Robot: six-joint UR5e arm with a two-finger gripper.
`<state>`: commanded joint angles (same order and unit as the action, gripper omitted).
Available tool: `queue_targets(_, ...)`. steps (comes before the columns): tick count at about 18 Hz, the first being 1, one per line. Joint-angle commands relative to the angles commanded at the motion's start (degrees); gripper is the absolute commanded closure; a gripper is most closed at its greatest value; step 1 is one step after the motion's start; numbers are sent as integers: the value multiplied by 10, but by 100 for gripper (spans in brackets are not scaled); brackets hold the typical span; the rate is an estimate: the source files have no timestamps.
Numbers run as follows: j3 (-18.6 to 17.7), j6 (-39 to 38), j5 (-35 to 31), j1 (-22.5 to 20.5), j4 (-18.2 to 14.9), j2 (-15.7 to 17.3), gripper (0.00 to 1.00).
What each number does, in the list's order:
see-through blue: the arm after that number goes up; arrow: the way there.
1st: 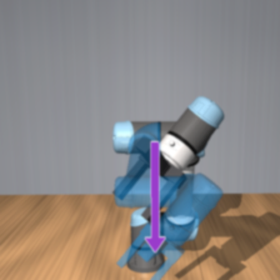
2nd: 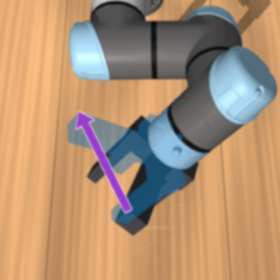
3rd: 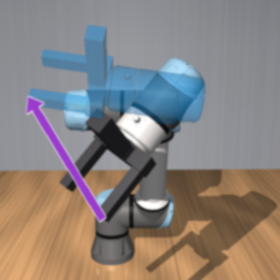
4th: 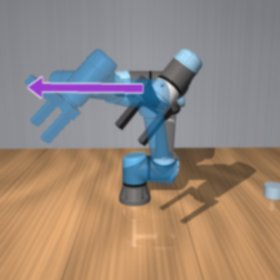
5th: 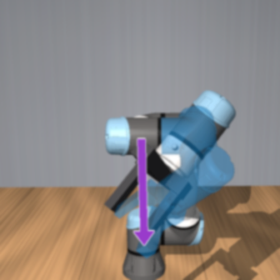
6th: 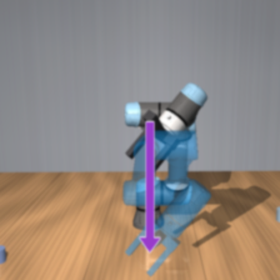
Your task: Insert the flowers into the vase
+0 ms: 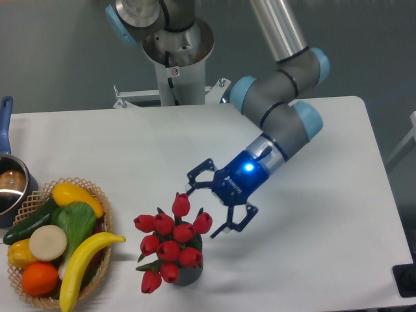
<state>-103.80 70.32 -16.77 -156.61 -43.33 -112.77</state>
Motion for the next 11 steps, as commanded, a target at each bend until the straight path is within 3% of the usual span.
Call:
queue_targets(5,9,3,-108,-57,1,31,0)
queue_targets(11,33,5,-285,-78,1,53,0)
